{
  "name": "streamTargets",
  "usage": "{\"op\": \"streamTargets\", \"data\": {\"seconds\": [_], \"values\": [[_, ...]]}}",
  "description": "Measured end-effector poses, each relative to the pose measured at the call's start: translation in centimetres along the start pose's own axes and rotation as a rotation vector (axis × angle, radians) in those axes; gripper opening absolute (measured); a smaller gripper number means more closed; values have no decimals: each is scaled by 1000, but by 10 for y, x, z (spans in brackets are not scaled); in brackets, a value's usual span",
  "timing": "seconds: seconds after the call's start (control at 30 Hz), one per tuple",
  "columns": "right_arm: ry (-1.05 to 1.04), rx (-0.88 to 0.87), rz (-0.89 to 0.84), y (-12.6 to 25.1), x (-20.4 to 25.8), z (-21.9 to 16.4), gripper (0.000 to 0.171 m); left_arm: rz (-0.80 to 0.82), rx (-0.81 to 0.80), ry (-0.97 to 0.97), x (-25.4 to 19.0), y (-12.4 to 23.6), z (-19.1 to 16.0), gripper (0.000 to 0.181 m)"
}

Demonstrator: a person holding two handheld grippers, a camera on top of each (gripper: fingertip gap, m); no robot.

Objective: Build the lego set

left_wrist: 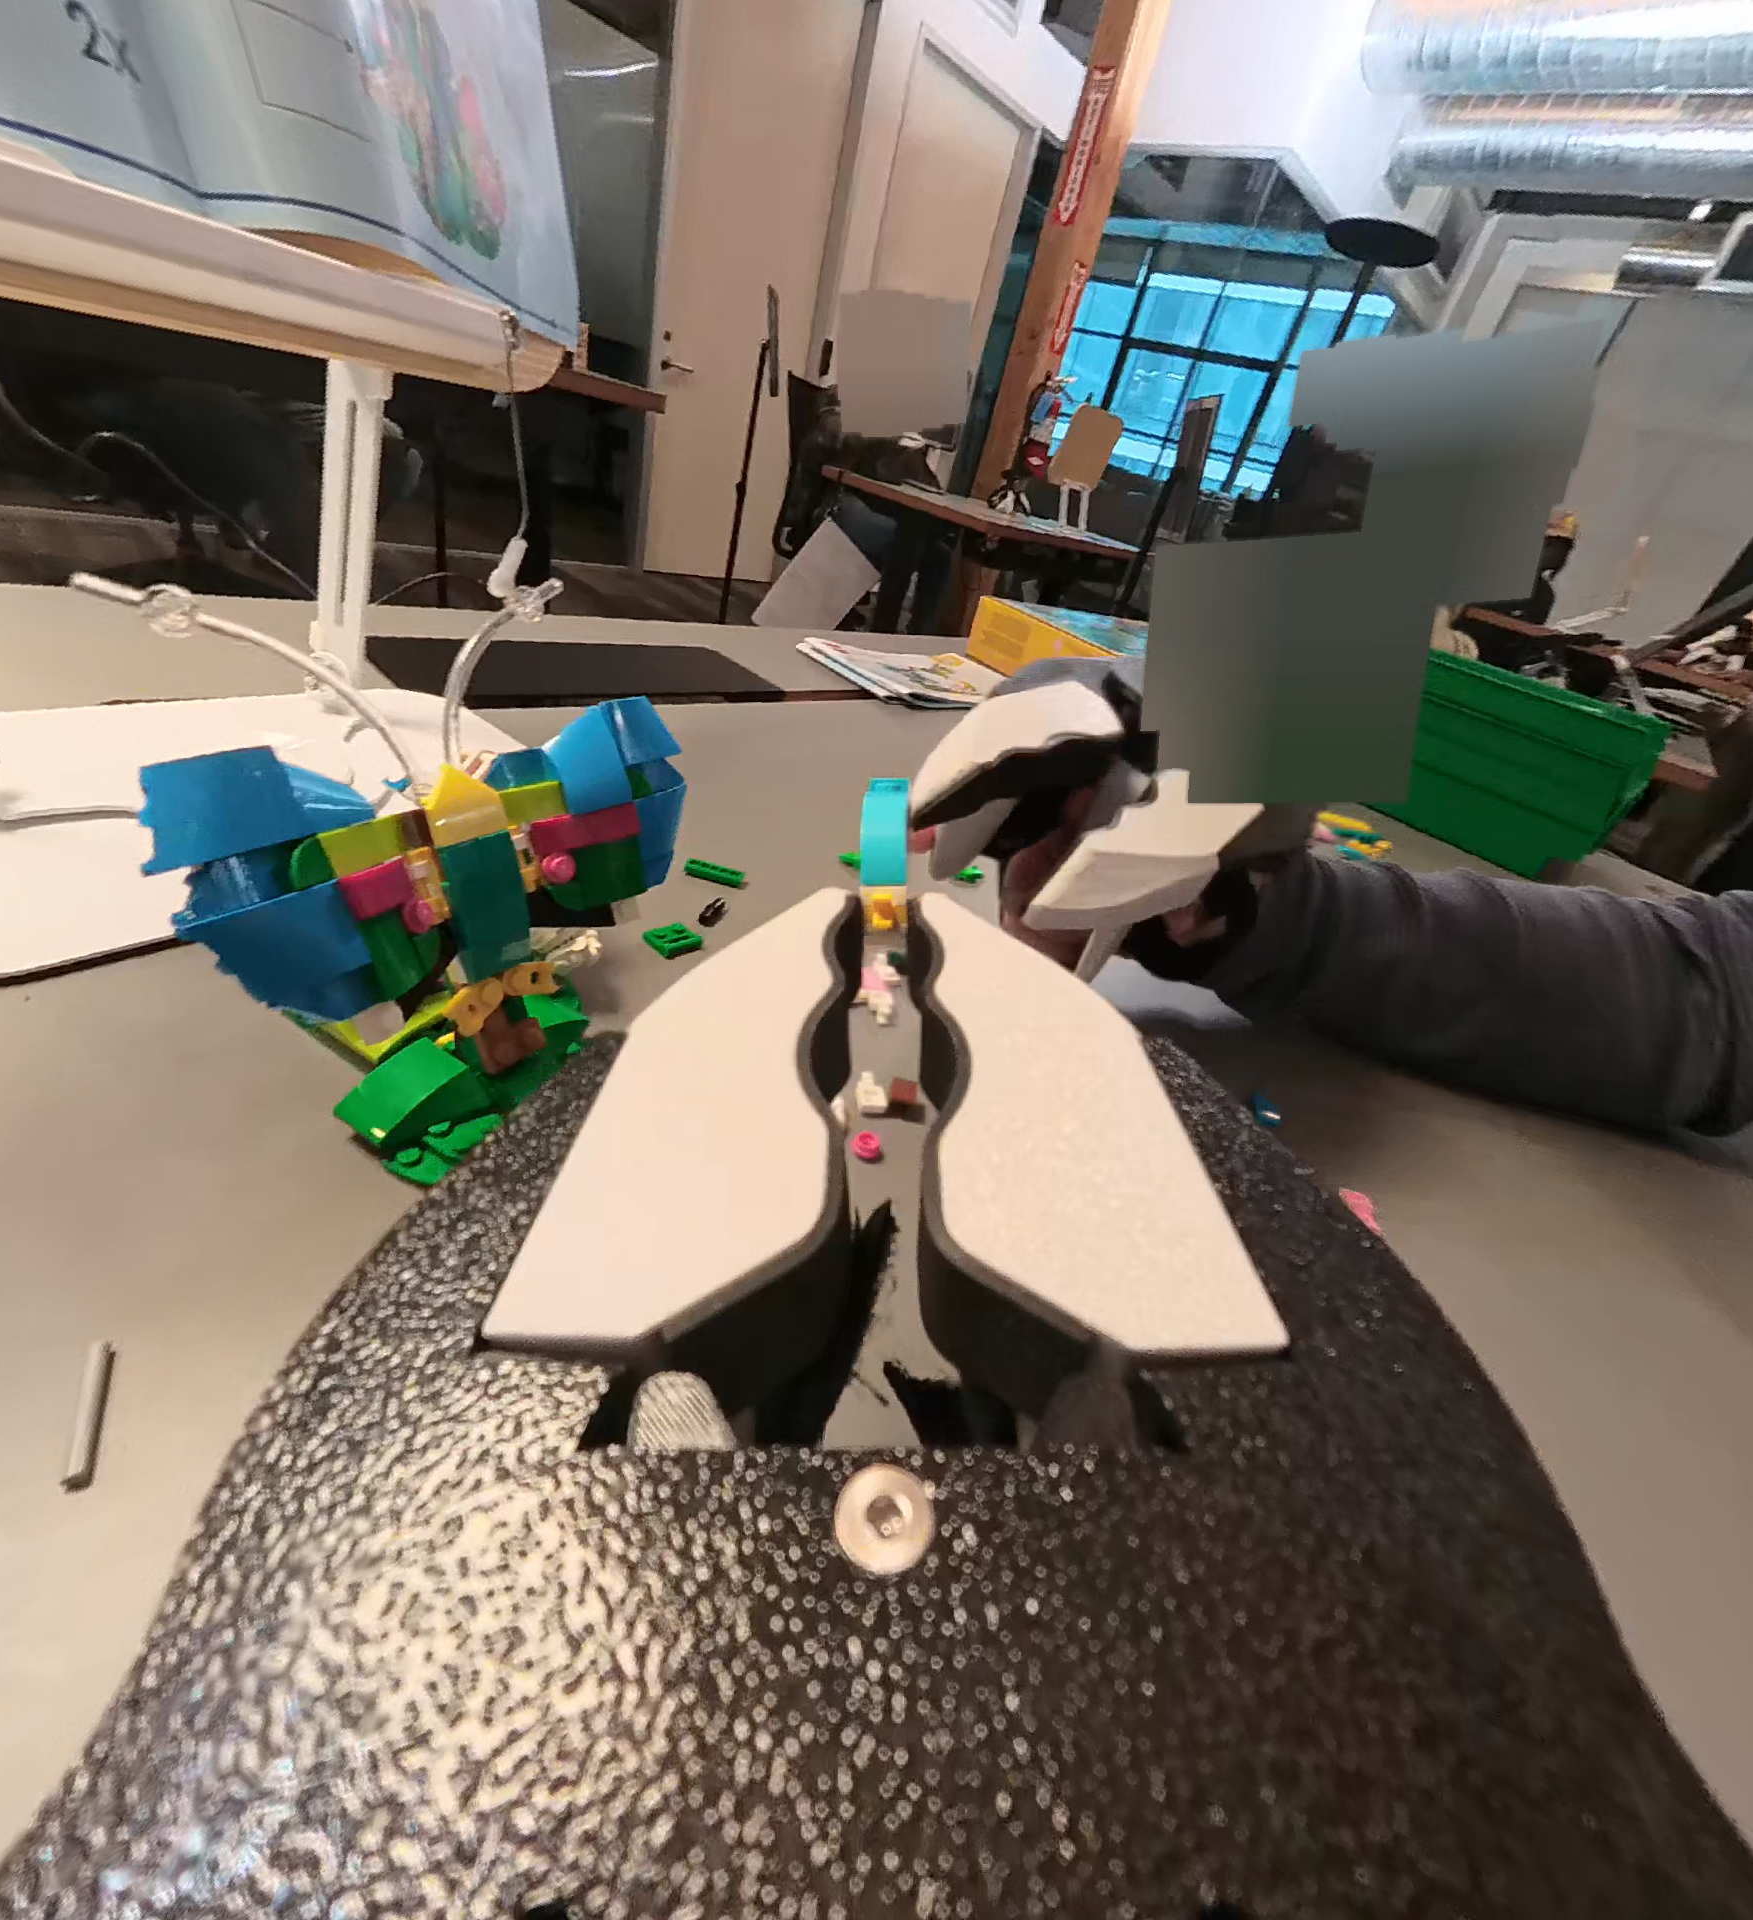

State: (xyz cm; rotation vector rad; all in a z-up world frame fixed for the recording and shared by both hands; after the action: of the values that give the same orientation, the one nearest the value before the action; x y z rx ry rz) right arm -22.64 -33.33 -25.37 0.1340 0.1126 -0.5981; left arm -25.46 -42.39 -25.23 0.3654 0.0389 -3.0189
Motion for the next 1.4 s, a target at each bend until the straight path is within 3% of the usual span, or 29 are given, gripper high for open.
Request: {"op": "streamTargets", "data": {"seconds": [0.2, 0.37, 0.67, 0.77, 0.87, 1.0, 1.17, 1.3, 1.4], "values": [[-251, -30, 216, 0, 13, 8, 39, -90, 36, -61, -16, -7, -4, 8], [-245, 1, 230, 2, 12, 4, 29, -124, 49, -56, -19, -8, -6, 8], [-214, 67, 247, 1, 16, -5, 29, -187, 116, -51, -27, -13, -14, 8], [-205, 86, 279, 2, 19, -7, 9, -207, 139, -51, -30, -14, -18, 8], [-213, 107, 290, 3, 18, -9, 7, -198, 146, -23, -28, -17, -20, 9], [-215, 157, 150, 0, 1, -19, 6, -88, 87, -12, -14, -12, -11, 20], [-279, 185, 38, 2, -18, -27, 6, 197, -40, -128, 17, 10, 25, 26], [-309, 199, 5, 3, -25, -32, 6, 348, 46, -174, 46, 13, 37, 48], [-317, 199, 4, 3, -27, -32, 6, 321, 125, -173, 62, 3, 40, 64]]}}
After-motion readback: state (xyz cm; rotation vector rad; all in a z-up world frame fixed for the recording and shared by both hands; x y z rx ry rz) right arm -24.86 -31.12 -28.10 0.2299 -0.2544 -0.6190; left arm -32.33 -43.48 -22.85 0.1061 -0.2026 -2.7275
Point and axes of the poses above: each gripper's, where its closed fingertips meet, y back along the fingers, z out of its top, x = y × z across the jaws, the point moved 3 cm from there along y, back along the fingers, and after that the axes turned 2 degrees about -z, right-handed, at the moved point
